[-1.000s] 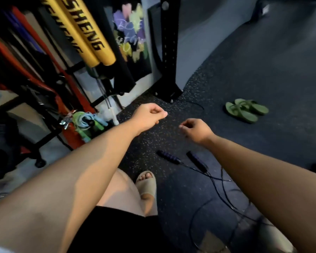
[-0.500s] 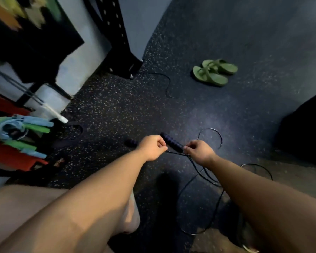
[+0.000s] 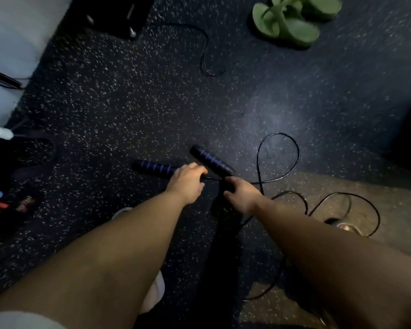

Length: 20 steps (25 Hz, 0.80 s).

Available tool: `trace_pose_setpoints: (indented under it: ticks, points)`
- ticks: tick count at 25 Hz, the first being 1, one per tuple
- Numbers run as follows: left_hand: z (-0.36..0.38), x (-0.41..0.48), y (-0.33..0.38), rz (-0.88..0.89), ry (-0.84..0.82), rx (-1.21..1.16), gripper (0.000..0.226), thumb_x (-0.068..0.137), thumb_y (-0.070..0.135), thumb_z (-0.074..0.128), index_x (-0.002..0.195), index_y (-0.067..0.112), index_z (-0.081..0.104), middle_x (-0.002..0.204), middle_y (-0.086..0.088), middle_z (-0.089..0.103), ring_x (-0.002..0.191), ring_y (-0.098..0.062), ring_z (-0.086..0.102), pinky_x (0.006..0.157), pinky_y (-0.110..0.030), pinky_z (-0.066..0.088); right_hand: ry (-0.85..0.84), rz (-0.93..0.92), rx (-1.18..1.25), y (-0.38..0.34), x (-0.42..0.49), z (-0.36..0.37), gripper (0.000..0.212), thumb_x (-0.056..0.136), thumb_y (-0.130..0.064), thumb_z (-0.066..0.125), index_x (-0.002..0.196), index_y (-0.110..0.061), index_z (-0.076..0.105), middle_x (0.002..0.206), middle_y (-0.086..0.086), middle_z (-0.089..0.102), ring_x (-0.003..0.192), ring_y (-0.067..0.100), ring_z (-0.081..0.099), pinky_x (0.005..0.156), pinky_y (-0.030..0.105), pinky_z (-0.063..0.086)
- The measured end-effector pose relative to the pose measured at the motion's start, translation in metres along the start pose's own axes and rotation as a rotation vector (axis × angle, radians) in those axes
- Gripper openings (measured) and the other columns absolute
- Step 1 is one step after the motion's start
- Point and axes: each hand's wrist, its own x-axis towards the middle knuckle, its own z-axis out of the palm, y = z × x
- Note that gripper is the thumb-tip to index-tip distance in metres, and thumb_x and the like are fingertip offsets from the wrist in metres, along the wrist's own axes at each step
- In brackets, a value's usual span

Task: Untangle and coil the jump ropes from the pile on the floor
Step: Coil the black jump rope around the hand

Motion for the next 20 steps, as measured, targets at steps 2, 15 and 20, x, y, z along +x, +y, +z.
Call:
trace_pose_setpoints:
  ticks: [2,15,20]
  points:
    - [0.009,0.008,0.000,0.005,-0.002,0.083,0.036,0.097,0.029,0.062,0.133,0.028,0.055,0.133,0.002,0.052,0.124,-0.024,0.047,0.107,-0.038,0.038,0.088,-0.051,-0.050,0.009,0.008,-0.002,0.056,0.094,-0.027,0.057,0.148,-0.022,0.044,0.147,0.007,0.052,0.133,0.026,0.049,0.113,0.033,0.038]
    - [-0.074,-0.015,0.025,-0.053,-0.128,-0.518,0.022,0.105,0.026,0.048,0.096,0.031,0.068,0.080,0.005,0.064,0.073,-0.014,0.057,0.069,-0.029,0.044,0.291,-0.153,-0.245,0.001,-0.026,-0.062,0.021,0.102,-0.042,0.038,0.109,-0.038,0.058,0.101,0.001,0.068,0.103,0.027,0.050,0.087,0.042,0.035]
    - [-0.147,-0.081,0.059,0.058,-0.055,-0.637,0.029,0.107,0.028,0.045,0.101,0.020,0.072,0.069,0.001,0.049,0.059,-0.012,0.042,0.057,-0.026,0.038,0.484,-0.415,0.127,-0.046,-0.110,-0.099,0.024,0.104,-0.036,0.047,0.105,-0.022,0.067,0.071,-0.011,0.061,0.073,0.013,0.060,0.073,0.031,0.048]
